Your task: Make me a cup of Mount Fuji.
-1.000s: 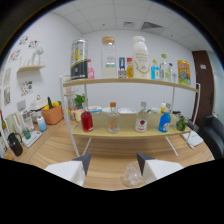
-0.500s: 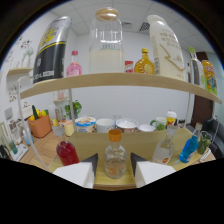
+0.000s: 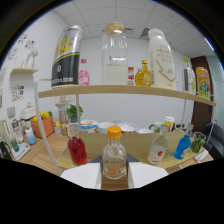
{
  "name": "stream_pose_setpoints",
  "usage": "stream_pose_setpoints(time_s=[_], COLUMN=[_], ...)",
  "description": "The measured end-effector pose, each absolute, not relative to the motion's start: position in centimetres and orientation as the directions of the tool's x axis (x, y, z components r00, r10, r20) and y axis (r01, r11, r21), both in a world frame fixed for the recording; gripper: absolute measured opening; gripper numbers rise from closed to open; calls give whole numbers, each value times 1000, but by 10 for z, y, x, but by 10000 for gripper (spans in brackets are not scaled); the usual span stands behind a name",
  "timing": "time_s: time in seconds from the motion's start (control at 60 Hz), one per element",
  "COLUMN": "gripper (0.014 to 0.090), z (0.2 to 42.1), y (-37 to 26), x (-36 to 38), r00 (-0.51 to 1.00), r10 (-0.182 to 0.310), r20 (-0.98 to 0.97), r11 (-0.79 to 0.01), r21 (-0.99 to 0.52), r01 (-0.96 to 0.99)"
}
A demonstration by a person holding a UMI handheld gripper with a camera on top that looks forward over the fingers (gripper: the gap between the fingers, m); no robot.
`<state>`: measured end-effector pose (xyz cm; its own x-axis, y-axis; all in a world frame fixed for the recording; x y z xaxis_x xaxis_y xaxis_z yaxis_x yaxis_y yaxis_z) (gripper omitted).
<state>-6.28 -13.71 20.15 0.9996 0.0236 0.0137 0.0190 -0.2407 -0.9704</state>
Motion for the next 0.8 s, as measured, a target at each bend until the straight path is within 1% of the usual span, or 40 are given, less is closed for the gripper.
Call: stream_pose_setpoints(time_s=[0.05,0.1,0.167,0.333,0.417,0.5,0.567,0.617,0.733,0.75,0.8], gripper=[351,351,351,350,349,349,349,348,350,349,350], z=[200,194,180,129,109,103,107,110,123,128,130], y=[-150,-165,-182,-216,-226,-229,-227,-225,-217,-214,-214], x=[-66,-69,-71,-75,-76,-73,-74,-75,-75,-78,-76], r00=[999,1000,999,997,982,934,865,787,532,491,368], r10=[33,30,32,20,-17,-70,-101,-113,-134,-143,-139], r20=[7,2,-4,-74,-190,-351,-491,-606,-836,-860,-920], r11=[-241,-245,-266,-361,-397,-414,-407,-392,-351,-354,-334], r21=[-970,-969,-964,-931,-900,-841,-773,-701,-462,-419,-306], r01=[15,9,5,-62,-181,-348,-487,-596,-814,-836,-891])
